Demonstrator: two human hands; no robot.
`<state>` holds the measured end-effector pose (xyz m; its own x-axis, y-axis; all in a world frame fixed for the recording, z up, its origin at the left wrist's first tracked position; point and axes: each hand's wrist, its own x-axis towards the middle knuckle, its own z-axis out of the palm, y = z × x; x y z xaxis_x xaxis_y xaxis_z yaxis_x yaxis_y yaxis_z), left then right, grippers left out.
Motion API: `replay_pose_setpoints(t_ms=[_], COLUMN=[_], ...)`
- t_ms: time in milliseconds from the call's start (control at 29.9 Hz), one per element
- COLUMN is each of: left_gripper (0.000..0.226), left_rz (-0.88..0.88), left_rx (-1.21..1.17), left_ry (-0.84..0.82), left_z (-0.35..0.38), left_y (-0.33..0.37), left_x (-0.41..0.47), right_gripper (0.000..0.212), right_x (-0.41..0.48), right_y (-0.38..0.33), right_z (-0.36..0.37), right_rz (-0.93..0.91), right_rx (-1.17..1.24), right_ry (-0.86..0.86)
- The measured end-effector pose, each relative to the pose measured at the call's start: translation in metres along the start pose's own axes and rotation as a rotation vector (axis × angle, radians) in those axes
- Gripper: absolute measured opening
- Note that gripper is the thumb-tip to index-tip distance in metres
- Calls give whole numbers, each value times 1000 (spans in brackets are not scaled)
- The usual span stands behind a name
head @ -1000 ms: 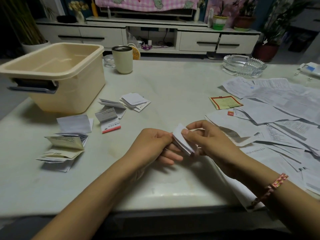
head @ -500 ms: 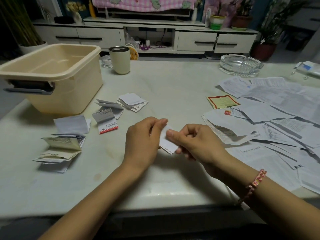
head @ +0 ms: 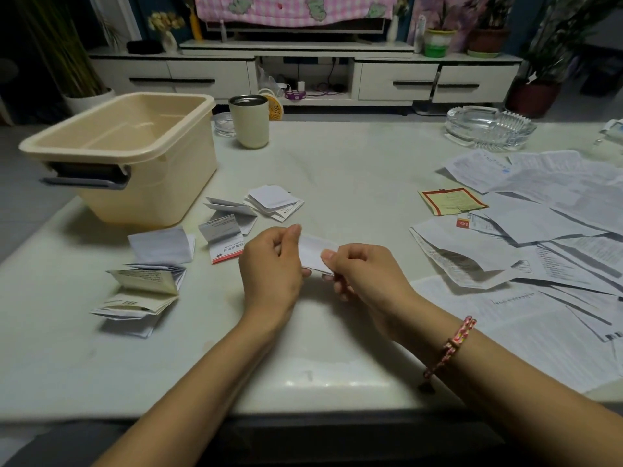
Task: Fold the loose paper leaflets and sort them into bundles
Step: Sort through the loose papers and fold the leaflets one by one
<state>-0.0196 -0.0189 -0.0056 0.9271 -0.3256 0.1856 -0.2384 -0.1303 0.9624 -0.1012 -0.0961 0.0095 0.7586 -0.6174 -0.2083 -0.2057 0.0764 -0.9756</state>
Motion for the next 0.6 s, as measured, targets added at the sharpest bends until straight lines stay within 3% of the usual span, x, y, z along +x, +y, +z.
replay_pose_setpoints(t_ms=[134,234,402,603], left_gripper=[35,32,8,22], left_rz=[-29,-48,-210,-289], left_rx=[-15,-8,9,-44], left_ry=[126,132,-85,-143], left_z=[-2,-5,-5,-11], left_y=[-5,-6,-6,4], left_x=[6,10,10,11], right_gripper=[15,4,18,23], right_x=[2,7,32,64], right_y=[-7,-10,1,-4], right_z=[9,13,12,9], right_rz=[5,13,-86,-29], right_rx=[70,104,-145,-15], right_ry=[-70,-76,156,199])
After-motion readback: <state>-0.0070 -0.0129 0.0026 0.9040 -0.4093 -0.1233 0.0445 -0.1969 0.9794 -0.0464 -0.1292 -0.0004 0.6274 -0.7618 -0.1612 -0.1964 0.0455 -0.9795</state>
